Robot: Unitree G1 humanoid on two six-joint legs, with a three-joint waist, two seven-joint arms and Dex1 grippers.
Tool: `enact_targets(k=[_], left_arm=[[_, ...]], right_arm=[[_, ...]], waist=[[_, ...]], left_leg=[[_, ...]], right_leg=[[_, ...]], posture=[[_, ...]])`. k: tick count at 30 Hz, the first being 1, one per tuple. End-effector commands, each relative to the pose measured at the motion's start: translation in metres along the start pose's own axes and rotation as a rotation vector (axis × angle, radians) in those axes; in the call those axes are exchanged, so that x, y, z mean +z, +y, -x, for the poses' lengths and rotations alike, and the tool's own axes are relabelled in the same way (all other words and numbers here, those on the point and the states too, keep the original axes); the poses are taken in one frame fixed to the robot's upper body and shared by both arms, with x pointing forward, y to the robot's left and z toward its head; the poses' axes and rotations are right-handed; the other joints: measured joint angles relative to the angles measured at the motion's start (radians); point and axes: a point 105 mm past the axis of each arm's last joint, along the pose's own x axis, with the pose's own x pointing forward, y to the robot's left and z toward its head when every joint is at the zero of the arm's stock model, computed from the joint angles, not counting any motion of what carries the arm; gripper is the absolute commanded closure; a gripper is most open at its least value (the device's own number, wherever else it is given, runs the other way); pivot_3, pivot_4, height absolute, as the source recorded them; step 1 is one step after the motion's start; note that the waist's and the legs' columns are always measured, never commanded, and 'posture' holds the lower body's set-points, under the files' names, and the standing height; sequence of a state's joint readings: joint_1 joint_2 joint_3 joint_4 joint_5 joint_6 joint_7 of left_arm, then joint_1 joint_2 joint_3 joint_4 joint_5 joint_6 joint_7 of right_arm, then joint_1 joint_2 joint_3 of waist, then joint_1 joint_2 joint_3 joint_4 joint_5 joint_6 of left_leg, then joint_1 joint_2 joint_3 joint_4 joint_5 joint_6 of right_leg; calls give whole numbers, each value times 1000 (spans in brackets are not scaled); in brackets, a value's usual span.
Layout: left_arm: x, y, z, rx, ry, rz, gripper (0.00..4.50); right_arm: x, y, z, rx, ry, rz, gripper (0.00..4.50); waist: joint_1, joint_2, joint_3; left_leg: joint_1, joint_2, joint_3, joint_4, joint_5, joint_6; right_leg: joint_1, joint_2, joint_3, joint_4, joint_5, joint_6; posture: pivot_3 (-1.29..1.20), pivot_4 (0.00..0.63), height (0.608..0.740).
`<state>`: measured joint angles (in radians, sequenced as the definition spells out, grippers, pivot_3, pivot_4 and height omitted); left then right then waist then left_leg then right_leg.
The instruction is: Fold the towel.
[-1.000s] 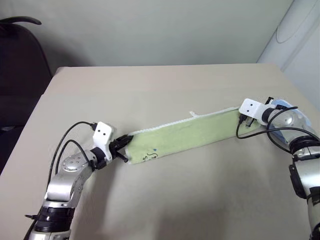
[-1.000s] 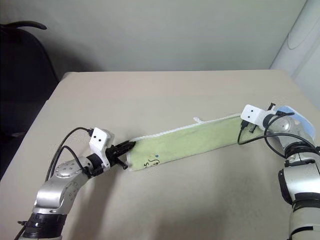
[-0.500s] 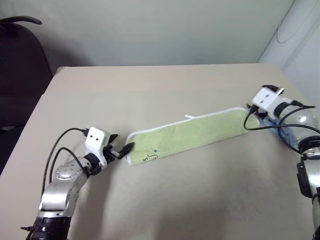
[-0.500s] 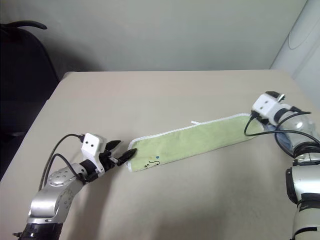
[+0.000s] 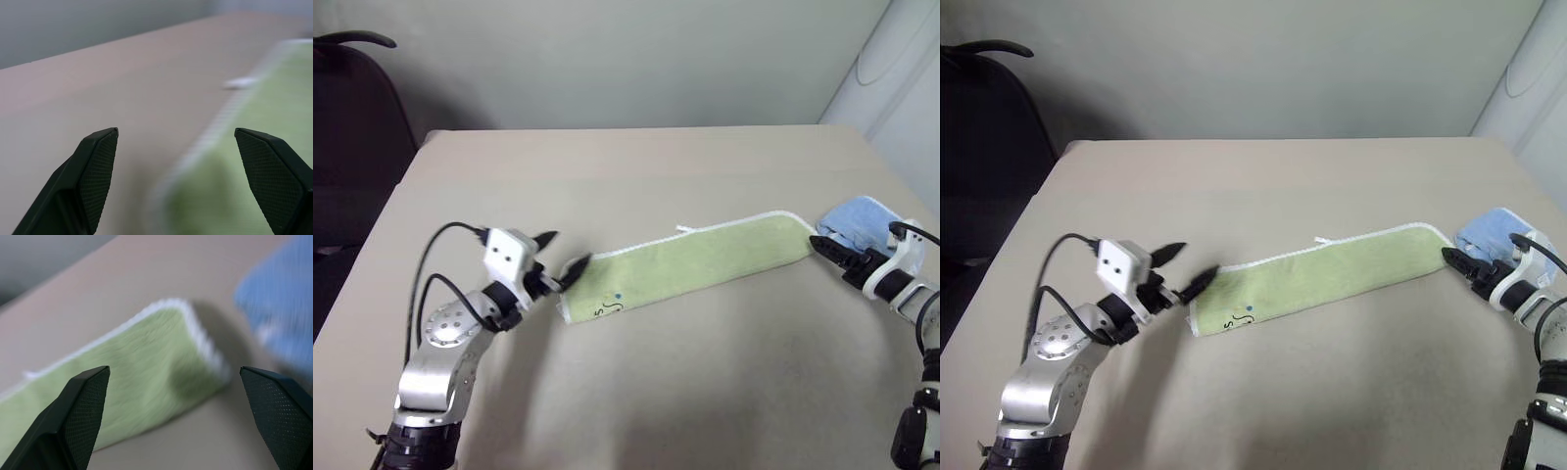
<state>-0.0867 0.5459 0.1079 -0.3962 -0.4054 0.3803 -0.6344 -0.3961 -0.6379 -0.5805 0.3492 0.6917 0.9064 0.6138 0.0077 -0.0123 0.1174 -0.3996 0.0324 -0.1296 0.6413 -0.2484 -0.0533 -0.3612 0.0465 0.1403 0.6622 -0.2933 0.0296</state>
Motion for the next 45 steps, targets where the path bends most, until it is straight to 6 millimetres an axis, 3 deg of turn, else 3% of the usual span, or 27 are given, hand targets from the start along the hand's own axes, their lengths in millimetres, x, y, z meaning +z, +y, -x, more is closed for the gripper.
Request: enact_targets(k=[1, 6, 17, 22, 29, 35, 37, 41, 45], left_arm=[[6, -17, -1, -102, -10, -66, 371], [1, -25, -5, -148, 4, -72, 371], [-4, -42, -6, -186, 11, -68, 371], [-10, -43, -2, -165, 38, -71, 371], [-29, -48, 9, -156, 113, -51, 335], [-28, -48, 9, -161, 103, -32, 335], [-25, -46, 8, -162, 88, -21, 335], [-4, -36, 7, -126, -23, 64, 335], [10, -22, 9, -67, -101, 129, 335]], right_arm=[[8, 8, 4, 10, -48, -105, 0], [-6, 8, -9, -22, -23, -174, 0], [-1, 5, -67, -75, -30, -226, 0], [-6, -7, -77, -171, -27, -252, 0], [-16, -20, -72, -200, -40, -292, 2407], [7, -9, -64, -124, -103, -164, 4481], [16, -4, -60, -104, -114, -87, 4481], [42, 26, -49, -27, -113, 299, 4481], [38, 67, -43, 129, -67, 708, 4481]], waist=[[-2, 0, 0], [-3, 0, 0], [-12, -2, -1], [-13, -5, -4], [-10, -9, -6], [-6, -10, -7], [0, -9, -7], [2, -4, -3], [-5, -1, -3]], left_leg=[[0, 0, 0, 0, -3, 6], [0, 0, -1, 0, -3, 6], [1, 0, -2, 1, -4, 8], [1, 0, -2, 2, -4, 8], [3, 0, -3, 3, -5, 9], [3, 0, -4, 3, -6, 10], [3, -1, -4, 4, -7, 11], [0, -1, -3, 4, -7, 11], [-1, -1, -2, 4, -6, 10]], right_leg=[[0, 0, 0, 0, 0, 0], [-1, 0, 0, 1, 0, 0], [-1, 0, 0, 3, 0, 0], [0, 0, 0, 3, 0, 0], [3, 0, -2, 2, 0, 0], [4, 0, -2, 1, 0, 0], [5, -1, -2, 1, 0, 0], [2, -1, -3, 1, 0, 0], [1, -1, -2, 2, 0, 0]], posture=[[0, 150, 740], [0, 150, 740], [0, 150, 740], [0, 150, 740], [0, 150, 740], [0, 150, 740], [0, 150, 740], [0, 150, 740], [0, 150, 740]])
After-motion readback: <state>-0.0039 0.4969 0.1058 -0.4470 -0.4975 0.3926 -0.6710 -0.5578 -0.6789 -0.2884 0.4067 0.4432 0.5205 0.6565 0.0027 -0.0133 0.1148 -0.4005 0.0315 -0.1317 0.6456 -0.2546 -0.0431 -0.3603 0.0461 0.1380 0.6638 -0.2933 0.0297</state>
